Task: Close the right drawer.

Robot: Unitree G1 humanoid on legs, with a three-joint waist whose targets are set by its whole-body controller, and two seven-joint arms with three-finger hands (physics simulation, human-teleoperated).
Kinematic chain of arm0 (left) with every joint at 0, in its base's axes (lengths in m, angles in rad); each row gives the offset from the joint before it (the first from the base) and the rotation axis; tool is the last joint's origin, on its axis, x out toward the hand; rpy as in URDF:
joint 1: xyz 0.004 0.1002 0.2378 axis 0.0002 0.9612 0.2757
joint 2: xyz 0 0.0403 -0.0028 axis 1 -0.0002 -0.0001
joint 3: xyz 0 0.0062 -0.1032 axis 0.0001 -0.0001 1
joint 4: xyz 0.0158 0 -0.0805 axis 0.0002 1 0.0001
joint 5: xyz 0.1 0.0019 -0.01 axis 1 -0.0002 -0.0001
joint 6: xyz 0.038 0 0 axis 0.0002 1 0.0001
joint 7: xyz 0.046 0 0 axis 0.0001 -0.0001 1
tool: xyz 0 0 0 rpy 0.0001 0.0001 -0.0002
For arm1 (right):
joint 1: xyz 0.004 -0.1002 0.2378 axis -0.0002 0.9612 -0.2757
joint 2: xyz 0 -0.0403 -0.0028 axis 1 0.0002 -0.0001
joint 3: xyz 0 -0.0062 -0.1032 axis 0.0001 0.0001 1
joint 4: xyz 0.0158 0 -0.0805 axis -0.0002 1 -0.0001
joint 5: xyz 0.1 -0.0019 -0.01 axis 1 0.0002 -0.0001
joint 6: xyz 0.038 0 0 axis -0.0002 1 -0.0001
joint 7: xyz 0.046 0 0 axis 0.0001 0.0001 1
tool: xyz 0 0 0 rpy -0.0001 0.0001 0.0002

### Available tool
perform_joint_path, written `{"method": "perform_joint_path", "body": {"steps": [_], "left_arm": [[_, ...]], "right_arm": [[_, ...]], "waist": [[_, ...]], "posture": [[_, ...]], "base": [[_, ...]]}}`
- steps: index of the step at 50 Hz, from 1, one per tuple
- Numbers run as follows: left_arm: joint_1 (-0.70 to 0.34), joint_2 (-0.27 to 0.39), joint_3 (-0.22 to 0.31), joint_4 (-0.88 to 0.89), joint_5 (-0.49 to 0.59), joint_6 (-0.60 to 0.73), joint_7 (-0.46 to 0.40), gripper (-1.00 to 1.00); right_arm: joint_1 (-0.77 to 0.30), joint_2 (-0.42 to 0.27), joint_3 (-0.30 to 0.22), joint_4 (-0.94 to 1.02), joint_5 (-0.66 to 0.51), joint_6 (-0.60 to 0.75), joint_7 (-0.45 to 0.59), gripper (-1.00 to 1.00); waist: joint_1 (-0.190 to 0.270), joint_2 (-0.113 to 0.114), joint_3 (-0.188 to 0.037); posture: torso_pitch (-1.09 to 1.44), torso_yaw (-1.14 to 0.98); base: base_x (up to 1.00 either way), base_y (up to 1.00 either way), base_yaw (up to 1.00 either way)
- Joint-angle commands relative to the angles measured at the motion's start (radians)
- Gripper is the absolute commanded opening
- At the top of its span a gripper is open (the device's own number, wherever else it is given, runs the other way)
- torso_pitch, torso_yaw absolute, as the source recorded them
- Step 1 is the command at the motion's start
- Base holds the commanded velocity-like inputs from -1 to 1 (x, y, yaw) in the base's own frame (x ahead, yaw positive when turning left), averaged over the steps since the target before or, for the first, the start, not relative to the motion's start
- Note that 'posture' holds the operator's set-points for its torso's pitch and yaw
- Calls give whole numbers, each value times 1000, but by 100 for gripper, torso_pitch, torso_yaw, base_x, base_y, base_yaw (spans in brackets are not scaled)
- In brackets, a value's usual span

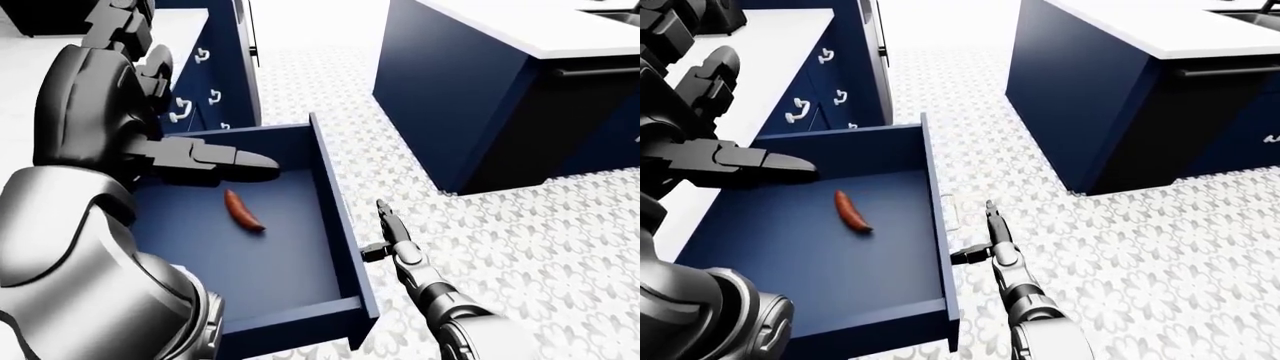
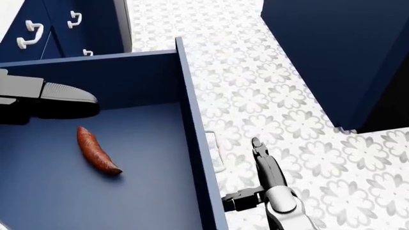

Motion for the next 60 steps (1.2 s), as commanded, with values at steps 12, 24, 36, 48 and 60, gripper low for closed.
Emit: {"method": "perform_joint_path", "body": {"steps": [12, 24, 36, 48, 60], "left_arm": [[-26, 7, 5, -6, 8, 0, -3, 100], [-56, 14, 4, 23, 141, 0, -132, 100], [-71, 15, 5, 41, 265, 0, -253, 100], [-76, -11, 5, 56, 354, -21, -326, 100], [-82, -94, 51, 75, 468, -114, -418, 100]], "right_arm": [[-52, 43, 8, -34, -6, -27, 3, 100], [-65, 76, 22, -33, -25, -17, -7, 100], [-68, 111, 30, -30, -44, -16, -8, 100], [-68, 147, 41, -28, -68, -14, -10, 100], [-76, 175, 44, -28, -77, -13, -6, 100]], "waist": [[5, 5, -26], [5, 7, -24], [5, 7, -24], [7, 6, -25], [11, 1, -23]], "posture": [[0, 0], [0, 0], [0, 0], [0, 0], [0, 0]], "base": [[0, 0, 0], [0, 0, 0], [0, 0, 0], [0, 0, 0], [0, 0, 0]]}}
